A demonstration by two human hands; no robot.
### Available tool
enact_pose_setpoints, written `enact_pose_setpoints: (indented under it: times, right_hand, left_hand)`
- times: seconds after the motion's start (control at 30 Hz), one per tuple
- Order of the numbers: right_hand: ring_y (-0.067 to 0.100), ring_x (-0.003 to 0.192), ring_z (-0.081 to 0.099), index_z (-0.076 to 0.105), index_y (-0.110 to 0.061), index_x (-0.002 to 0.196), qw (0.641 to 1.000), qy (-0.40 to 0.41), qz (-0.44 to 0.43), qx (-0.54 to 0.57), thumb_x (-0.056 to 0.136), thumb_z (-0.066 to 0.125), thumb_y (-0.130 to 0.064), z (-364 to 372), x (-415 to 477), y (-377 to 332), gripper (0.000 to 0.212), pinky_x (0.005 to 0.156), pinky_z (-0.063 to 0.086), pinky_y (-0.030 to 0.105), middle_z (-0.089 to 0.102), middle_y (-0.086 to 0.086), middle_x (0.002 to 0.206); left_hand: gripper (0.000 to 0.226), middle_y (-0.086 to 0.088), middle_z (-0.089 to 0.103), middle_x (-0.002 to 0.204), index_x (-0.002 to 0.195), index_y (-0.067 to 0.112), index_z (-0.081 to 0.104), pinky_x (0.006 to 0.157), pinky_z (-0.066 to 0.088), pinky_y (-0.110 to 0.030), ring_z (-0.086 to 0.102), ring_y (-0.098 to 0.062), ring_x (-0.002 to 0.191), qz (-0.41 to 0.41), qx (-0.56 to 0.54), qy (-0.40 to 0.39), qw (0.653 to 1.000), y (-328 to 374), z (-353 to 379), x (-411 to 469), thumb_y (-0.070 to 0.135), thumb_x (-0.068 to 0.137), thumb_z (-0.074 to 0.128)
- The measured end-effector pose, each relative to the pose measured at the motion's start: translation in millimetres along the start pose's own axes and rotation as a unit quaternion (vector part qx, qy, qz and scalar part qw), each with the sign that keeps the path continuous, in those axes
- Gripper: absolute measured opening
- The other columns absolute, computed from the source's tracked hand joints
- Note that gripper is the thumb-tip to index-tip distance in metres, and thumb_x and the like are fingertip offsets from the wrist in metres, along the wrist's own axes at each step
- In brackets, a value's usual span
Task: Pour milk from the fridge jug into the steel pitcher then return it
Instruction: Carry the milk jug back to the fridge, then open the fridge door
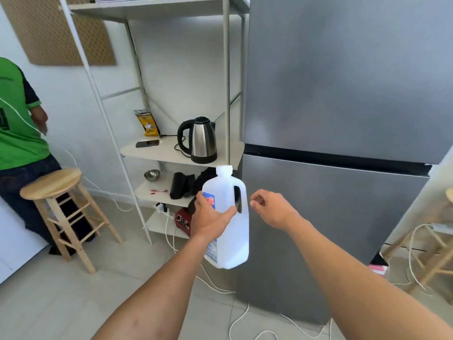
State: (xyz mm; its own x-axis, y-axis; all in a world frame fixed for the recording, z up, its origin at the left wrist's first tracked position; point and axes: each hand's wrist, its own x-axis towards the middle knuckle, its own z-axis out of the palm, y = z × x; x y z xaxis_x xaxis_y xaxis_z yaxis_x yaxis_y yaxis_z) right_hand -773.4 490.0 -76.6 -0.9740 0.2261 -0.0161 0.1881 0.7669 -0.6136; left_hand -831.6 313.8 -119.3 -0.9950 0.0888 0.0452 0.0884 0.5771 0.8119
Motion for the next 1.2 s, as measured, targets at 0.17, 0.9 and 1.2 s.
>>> enact_pose_setpoints:
  times: [0.17,0.9,1.2]
  right_hand:
    - [0.024,0.108,0.056,0.053,-0.014,0.13,0.996,0.057,0.033,-0.052,0.1,0.047,-0.03,-2.8,44.3,0.6,0.035,0.095,0.049,0.039,0.056,0.005,0.124]
    - [0.028,0.122,0.038,0.043,-0.01,0.14,0.943,0.227,0.013,-0.245,0.099,0.051,-0.018,11.1,179.6,2.5,0.043,0.091,0.045,0.034,0.044,0.01,0.132]
    - [0.026,0.111,0.051,0.05,-0.007,0.12,0.925,0.218,0.054,-0.307,0.093,0.06,-0.009,-3.6,193.2,8.7,0.029,0.09,0.041,0.03,0.055,0.01,0.121]
  left_hand:
    - [0.1,-0.003,0.044,0.136,0.148,0.016,0.018,0.077,0.042,-0.033,0.054,-0.028,0.106,0.004,0.016,0.006,1.0,-4.4,6.9,44.8,0.054,0.074,0.072]
    - [0.105,-0.003,0.042,0.135,0.146,0.019,0.02,0.086,0.056,-0.045,0.055,-0.028,0.113,0.052,0.013,0.014,0.998,1.0,56.2,190.8,0.059,0.068,0.076]
    - [0.104,-0.001,0.04,0.139,0.147,0.021,0.019,0.09,0.054,-0.044,0.052,-0.027,0.12,0.064,-0.009,0.003,0.998,-2.9,71.2,182.2,0.055,0.068,0.078]
